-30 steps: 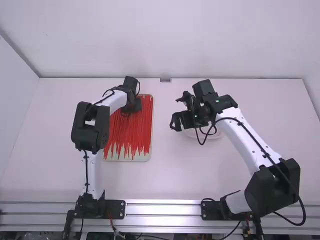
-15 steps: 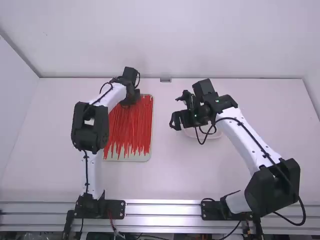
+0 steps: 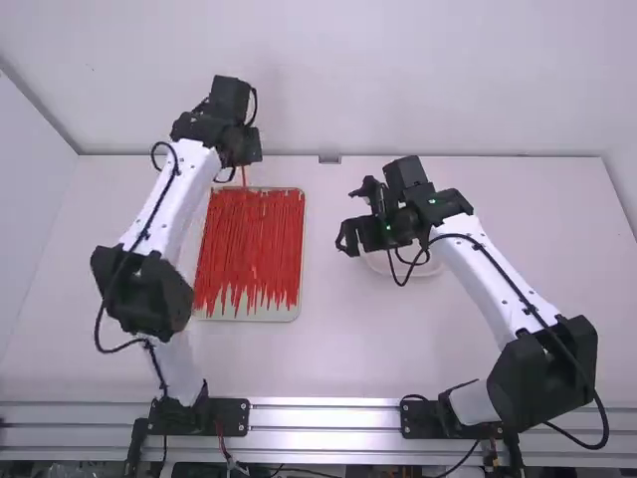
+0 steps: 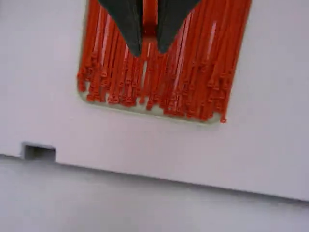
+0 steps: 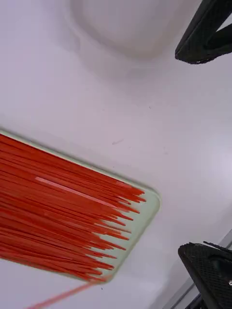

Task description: Fasten the cable tie

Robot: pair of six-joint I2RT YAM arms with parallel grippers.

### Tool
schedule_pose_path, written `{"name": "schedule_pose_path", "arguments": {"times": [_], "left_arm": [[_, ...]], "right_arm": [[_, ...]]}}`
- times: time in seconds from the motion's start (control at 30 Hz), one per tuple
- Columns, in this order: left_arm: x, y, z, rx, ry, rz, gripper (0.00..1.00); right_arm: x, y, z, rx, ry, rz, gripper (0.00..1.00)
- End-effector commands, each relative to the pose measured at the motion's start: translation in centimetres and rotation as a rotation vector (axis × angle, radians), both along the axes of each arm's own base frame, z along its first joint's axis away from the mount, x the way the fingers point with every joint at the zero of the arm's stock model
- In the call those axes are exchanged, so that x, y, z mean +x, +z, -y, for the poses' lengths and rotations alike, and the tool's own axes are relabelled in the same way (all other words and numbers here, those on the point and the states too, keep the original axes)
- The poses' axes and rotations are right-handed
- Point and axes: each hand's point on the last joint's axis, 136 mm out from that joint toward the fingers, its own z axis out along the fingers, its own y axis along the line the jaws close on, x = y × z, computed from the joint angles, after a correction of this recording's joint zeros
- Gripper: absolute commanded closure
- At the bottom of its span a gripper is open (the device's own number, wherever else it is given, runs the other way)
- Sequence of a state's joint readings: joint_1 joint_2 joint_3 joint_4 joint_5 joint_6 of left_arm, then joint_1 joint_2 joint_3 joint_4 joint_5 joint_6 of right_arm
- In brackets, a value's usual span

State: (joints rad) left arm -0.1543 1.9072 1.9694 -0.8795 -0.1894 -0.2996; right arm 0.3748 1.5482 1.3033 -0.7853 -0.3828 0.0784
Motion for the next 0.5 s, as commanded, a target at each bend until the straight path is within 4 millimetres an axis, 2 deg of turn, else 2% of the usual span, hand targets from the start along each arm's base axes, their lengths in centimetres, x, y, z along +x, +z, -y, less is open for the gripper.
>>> {"name": "schedule_pose_path", "arguments": {"times": [0.0, 0.07, 0.23, 0.3, 0.47], "left_arm": [[-1.7, 3.8, -0.6, 0.012, 0.012, 0.059, 0.98], [-3.8, 5.4, -1.7, 0.033, 0.058, 0.073, 0.98], [-7.4, 6.6, -2.6, 0.034, 0.083, 0.097, 0.98], [-8.9, 6.6, -2.8, 0.022, 0.092, 0.113, 0.98], [-12.8, 5.2, -2.9, -0.033, 0.094, 0.176, 0.98]], "right_arm": [[0.7, 0.6, -0.2, 0.005, 0.004, 0.023, 0.00], [0.8, 0.7, -0.2, 0.007, 0.004, 0.030, 0.00], [1.1, 0.9, -0.4, 0.014, 0.004, 0.045, 0.01], [1.2, 1.0, -0.5, 0.022, 0.008, 0.050, 0.00], [1.2, 1.7, -1.6, 0.082, 0.038, 0.060, 0.00]]}}
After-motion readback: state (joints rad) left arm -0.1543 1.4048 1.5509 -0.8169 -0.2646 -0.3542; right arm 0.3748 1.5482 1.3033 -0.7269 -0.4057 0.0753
